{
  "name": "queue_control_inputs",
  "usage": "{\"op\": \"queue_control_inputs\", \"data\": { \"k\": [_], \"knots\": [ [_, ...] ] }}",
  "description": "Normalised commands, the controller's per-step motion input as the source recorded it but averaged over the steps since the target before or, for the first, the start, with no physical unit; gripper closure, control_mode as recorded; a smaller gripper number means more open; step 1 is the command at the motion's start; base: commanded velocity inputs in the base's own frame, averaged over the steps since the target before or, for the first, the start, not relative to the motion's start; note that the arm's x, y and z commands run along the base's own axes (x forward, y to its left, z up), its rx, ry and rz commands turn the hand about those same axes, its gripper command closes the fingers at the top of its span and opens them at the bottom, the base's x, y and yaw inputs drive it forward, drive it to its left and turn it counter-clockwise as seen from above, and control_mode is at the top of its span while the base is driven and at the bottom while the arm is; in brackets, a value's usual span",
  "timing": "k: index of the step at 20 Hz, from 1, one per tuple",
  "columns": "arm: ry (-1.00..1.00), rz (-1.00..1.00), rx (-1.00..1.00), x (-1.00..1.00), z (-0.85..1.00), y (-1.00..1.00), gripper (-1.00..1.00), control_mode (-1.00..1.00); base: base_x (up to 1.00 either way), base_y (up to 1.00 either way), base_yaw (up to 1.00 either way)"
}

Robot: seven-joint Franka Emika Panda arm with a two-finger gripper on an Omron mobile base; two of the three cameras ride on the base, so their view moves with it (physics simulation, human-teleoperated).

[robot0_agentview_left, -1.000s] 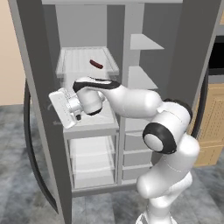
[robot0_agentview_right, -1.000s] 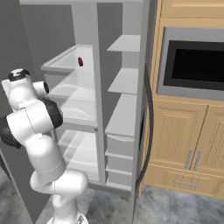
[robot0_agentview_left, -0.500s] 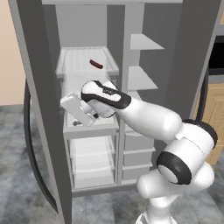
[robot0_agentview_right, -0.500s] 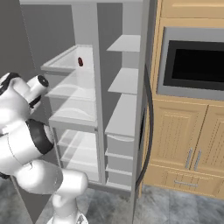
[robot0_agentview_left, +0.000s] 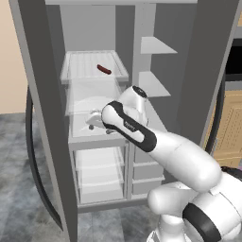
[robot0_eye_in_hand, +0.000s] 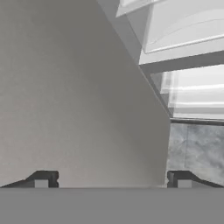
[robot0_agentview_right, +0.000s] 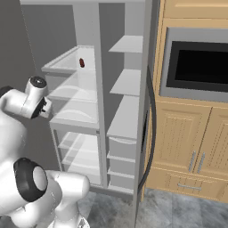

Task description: Move the hot dog bun to the plate on the dining table and place the condiment next to that plate. Then navigate to the fridge and take the sausage and place it on the plate as well.

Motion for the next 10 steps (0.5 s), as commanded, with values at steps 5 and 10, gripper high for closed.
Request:
{"op": "queue_control_inputs", "data": {
  "k": [5, 10],
  "knots": [
    [-0.14, -0.11, -0.20, -0.18, -0.04, -1.00, -1.00, -1.00, 0.00, 0.00, 0.00],
    [-0.10, -0.12, -0.19, -0.23, 0.00, -1.00, -1.00, -1.00, 0.00, 0.00, 0.00]
  ]
}}
